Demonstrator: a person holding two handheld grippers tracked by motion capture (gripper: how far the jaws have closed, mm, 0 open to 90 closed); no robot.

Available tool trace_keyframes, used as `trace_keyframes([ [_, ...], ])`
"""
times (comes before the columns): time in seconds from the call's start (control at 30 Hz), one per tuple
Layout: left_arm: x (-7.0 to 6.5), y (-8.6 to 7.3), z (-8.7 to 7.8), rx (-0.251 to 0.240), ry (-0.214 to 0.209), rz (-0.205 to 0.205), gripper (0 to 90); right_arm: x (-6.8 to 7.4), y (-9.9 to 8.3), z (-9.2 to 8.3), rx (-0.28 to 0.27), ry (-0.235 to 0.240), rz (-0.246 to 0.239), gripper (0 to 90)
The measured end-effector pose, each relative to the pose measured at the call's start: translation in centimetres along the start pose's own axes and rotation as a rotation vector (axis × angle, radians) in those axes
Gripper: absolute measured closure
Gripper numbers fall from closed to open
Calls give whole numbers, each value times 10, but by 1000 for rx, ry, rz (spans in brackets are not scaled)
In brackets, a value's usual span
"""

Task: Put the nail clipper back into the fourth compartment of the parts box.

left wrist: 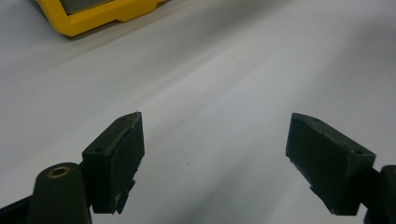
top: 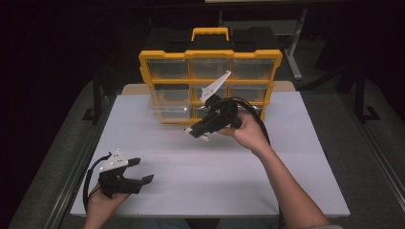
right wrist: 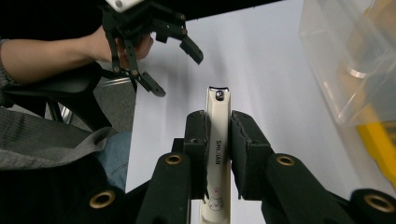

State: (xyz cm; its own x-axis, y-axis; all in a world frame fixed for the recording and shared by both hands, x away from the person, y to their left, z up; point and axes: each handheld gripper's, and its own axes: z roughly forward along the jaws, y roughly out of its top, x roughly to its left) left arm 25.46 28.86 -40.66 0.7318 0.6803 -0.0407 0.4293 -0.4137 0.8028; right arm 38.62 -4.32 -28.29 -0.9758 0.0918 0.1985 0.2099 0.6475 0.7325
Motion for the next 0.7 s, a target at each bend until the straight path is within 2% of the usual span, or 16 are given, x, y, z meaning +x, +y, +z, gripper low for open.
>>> trace_keyframes([
  [0.4,0,0,0,-13,1,-7,193,0,27,-15,-24,-13,-32,760],
  [0.7,-1,1,0,-15,0,-13,193,-2,44,-27,-37,-28,-28,760],
])
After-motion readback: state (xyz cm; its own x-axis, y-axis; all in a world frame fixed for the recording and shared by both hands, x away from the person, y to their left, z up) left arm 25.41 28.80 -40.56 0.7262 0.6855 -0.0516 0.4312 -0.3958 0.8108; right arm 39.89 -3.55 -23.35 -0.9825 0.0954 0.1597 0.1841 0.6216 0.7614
